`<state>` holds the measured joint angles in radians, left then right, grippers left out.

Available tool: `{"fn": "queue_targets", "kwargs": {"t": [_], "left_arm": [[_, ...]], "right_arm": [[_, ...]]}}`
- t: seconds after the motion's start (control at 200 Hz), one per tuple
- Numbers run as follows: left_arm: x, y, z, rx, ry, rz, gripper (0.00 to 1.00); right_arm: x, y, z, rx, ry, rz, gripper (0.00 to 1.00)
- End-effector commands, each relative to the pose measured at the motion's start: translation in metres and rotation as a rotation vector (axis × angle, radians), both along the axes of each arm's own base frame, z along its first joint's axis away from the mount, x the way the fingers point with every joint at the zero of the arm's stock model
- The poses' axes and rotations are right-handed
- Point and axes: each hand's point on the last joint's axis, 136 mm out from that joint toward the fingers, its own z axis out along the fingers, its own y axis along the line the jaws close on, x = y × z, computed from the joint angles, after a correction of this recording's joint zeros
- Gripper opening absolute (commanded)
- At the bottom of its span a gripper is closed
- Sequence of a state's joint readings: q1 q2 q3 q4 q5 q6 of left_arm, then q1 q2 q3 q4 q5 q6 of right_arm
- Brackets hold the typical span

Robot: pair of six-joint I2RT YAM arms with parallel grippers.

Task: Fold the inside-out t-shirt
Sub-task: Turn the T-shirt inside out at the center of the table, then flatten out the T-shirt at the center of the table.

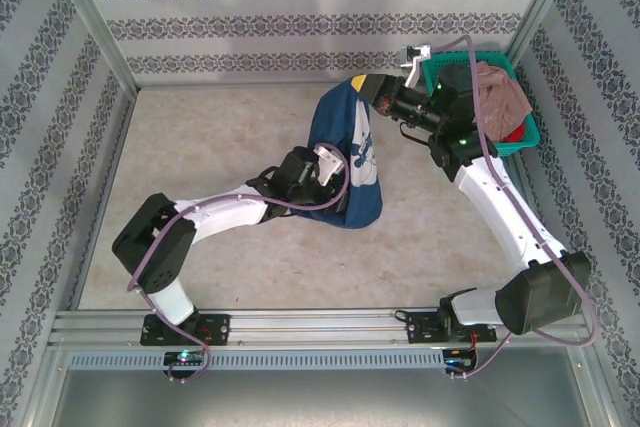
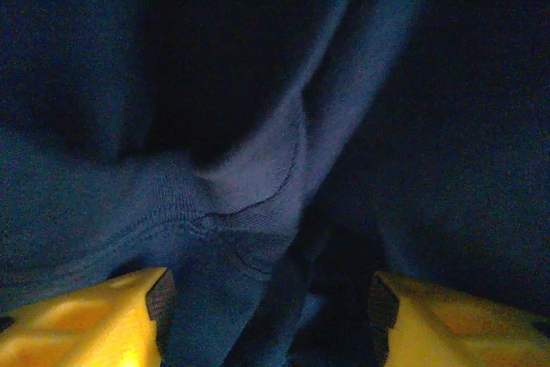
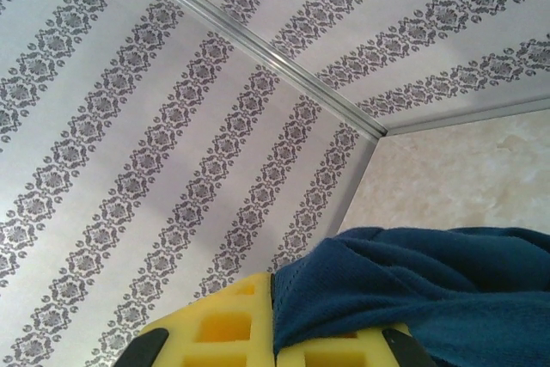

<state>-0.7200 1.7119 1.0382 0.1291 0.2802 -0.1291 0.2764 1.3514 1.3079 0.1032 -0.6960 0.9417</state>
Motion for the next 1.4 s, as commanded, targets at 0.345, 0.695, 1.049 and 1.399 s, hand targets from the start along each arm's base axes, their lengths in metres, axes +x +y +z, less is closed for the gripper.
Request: {"fn": "queue_targets", "kwargs": {"t": [0.345, 0.695, 1.049, 1.399], "left_arm": [[0.030, -0.014, 0.039, -0.019, -0.199, 0.051, 0.00], [-0.025, 0.034, 0.191, -0.468, -0.016, 0.039, 0.00], [0.002, 0.091, 0.221, -0.669, 0.094, 0.355, 0.00], [0.004, 0.095, 0.219, -0.664, 0.112, 0.397, 0.00]], "right_arm": [[0.018, -0.016, -0.002, -0.026, -0.031, -0.050, 0.00], [0.084, -0.035, -0.048, -0.397, -0.052, -0.263, 0.14], [-0.012, -0.017, -0.125, -0.710, -0.105, -0.120, 0.67], [-0.085, 0.040, -0.246, -0.812, -0.017, -0.031, 0.77]]}}
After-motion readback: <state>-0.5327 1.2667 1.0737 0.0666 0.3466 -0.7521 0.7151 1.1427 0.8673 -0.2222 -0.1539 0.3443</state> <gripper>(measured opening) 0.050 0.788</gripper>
